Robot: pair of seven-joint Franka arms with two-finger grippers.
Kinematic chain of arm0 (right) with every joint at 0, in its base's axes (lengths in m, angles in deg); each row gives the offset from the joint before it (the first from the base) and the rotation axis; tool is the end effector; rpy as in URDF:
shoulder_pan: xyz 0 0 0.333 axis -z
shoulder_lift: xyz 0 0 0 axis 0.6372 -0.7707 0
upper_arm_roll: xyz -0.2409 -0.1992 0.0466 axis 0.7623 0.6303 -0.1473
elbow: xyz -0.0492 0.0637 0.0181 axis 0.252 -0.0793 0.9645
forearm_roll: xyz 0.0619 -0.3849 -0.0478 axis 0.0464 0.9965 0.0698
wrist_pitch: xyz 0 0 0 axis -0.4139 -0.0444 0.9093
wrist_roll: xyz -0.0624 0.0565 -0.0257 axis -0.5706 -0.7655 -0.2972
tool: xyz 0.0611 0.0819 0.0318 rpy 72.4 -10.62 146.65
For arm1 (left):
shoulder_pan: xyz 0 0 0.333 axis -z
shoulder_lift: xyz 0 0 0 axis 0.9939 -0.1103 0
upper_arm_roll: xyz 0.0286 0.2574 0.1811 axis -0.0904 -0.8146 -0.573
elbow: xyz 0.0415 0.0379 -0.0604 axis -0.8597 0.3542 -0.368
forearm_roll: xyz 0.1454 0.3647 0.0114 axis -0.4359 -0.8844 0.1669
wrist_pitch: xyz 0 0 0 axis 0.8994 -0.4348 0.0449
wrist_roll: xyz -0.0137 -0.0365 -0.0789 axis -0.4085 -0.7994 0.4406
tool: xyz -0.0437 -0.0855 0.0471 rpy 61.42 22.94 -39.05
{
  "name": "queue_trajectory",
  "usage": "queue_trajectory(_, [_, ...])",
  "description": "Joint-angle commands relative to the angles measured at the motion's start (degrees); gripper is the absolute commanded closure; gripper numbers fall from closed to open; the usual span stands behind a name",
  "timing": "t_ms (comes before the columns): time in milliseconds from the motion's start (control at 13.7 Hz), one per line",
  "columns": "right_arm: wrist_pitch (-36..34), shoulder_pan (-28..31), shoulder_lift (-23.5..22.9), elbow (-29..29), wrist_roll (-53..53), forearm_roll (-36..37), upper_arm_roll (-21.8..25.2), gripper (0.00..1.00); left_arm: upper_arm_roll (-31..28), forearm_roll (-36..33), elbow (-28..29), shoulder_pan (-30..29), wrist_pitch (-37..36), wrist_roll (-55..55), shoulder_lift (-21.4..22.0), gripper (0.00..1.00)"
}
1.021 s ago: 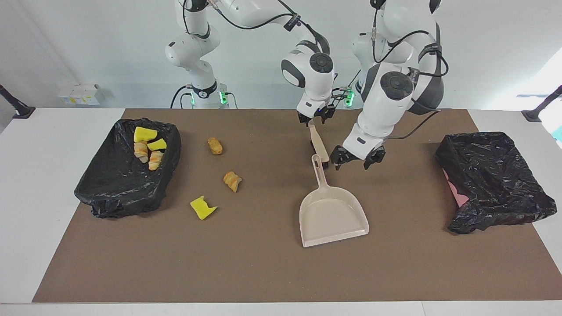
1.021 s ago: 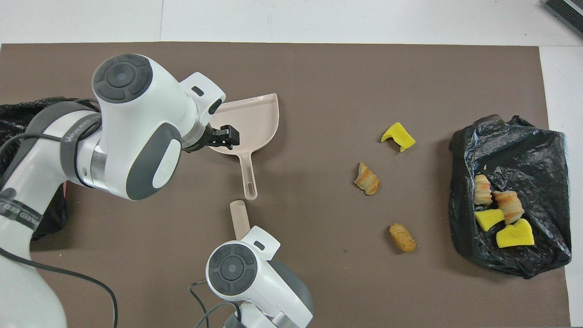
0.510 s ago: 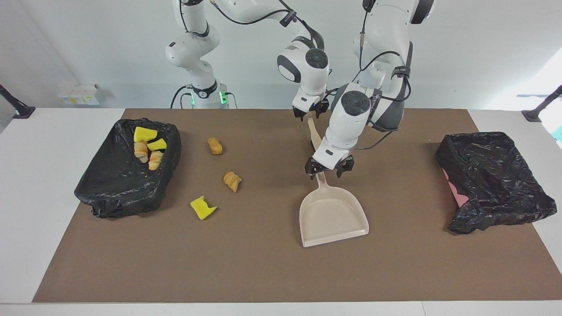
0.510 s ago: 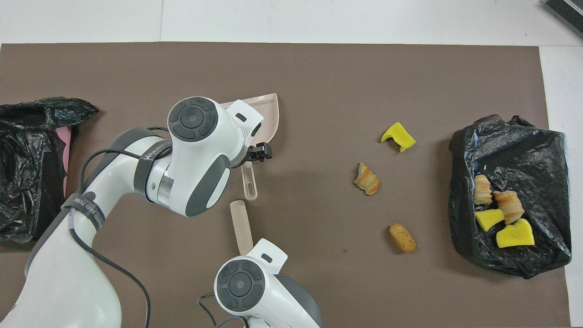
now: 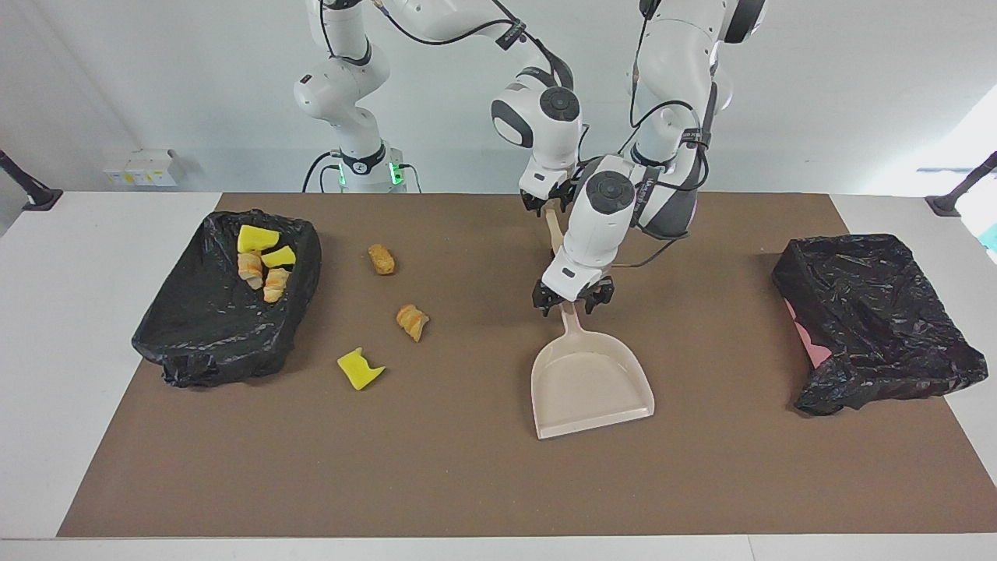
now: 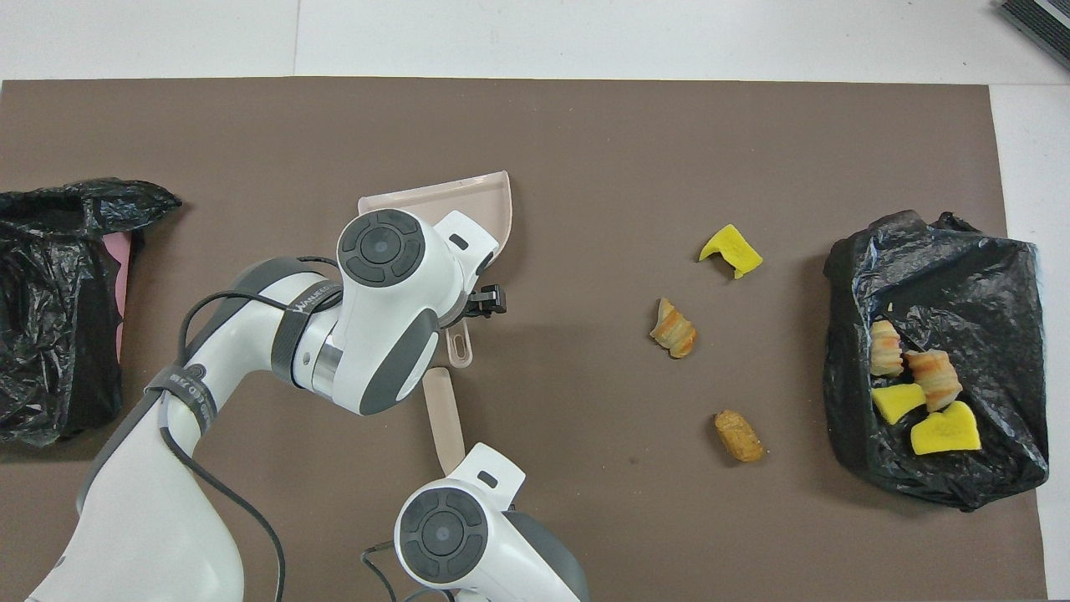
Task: Sweep and dump trash in bin
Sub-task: 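Grasp the dustpan handle with the left gripper while the right gripper reaches the brush, then lift the dustpan with the left gripper while the right gripper grasps the brush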
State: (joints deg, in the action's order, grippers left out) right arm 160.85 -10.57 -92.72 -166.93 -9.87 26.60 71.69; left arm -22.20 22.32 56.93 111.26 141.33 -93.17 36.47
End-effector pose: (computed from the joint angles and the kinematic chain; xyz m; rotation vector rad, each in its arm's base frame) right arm 0.3181 0.4778 0.3386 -3.0376 -0.2466 0.2877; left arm 0.5372 -0.3354 0.3558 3.0745 0.0440 -0.0342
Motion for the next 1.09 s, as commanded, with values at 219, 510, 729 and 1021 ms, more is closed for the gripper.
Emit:
queue_trajectory(219, [-6.1,-0.29,4.32,-1.03,-3.13,-1.23,0.05,1.0,-0.88,-0.81,0.16,0.62,-0.86,0.12,0.99,1.0])
queue_trajectory(510, [-14.64,2.34,14.15,-5.58,-5.69,0.88,0.23,1.0,-1.14,-3.09,-2.91,-0.52,-1.47,0.65,1.52,1.0])
queue_trajectory(729, [-17.01,3.49,24.35,-15.07,-9.27,2.02,0.23,1.0,-1.14,-4.59,-6.6,-2.54,-4.18,2.31,1.52,1.0])
queue_trajectory(1021, [-31.14,6.02,26.4,-16.41,-18.16,10.19,0.14,1.0,-1.05,-4.51,-11.52,-7.28,-12.44,15.82,2.13,1.0])
